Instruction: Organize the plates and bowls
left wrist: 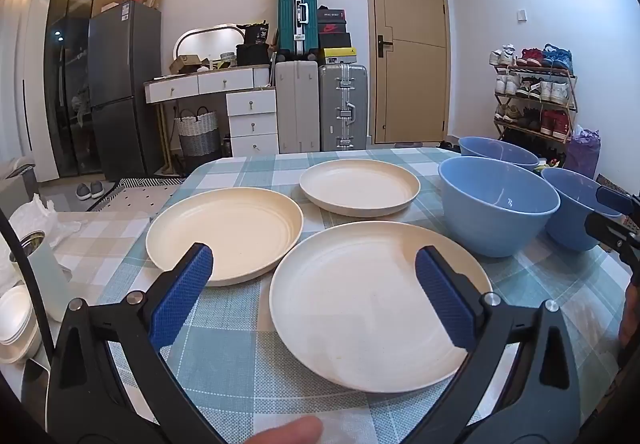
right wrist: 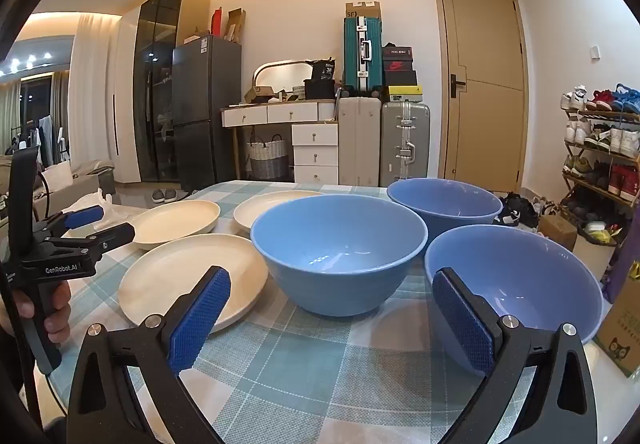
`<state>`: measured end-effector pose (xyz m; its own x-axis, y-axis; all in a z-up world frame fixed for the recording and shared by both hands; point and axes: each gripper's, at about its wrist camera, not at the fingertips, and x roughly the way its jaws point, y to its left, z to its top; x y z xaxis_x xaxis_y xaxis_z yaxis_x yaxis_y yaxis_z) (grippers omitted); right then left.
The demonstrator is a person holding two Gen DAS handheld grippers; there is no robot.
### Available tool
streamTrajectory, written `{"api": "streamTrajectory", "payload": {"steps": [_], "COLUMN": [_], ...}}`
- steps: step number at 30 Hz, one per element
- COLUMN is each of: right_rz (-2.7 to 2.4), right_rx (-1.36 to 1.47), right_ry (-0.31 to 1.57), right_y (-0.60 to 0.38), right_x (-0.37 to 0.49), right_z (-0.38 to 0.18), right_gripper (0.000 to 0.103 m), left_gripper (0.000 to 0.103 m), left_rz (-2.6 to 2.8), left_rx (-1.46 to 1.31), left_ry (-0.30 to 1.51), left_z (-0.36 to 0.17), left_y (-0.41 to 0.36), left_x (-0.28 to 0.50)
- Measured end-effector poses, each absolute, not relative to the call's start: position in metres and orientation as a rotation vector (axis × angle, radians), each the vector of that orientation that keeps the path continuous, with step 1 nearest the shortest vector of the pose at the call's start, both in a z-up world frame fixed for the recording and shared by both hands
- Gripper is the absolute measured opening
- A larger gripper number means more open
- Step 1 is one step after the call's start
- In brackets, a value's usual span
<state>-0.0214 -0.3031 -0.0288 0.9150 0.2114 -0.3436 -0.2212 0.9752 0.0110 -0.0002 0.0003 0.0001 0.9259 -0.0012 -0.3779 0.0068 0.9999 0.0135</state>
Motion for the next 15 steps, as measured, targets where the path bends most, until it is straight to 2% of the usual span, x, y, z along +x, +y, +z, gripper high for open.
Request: {"api": "streamTrajectory", "payload": {"steps": [15], "right_rz": [0.229], "right_rx": [-0.024], "right_ry": [0.355], "right_y": [-0.3048], "right_x": [-0.0172], "right_z": [-0.0267], "right_gripper": [0.103], "left_gripper": [0.101], "left_rz": [-0.005], "left_rx": [0.012], "left_ry": [0.385], "left_z": [0.0001], "left_y": [0.0003], "left_x": [-0.0003]}}
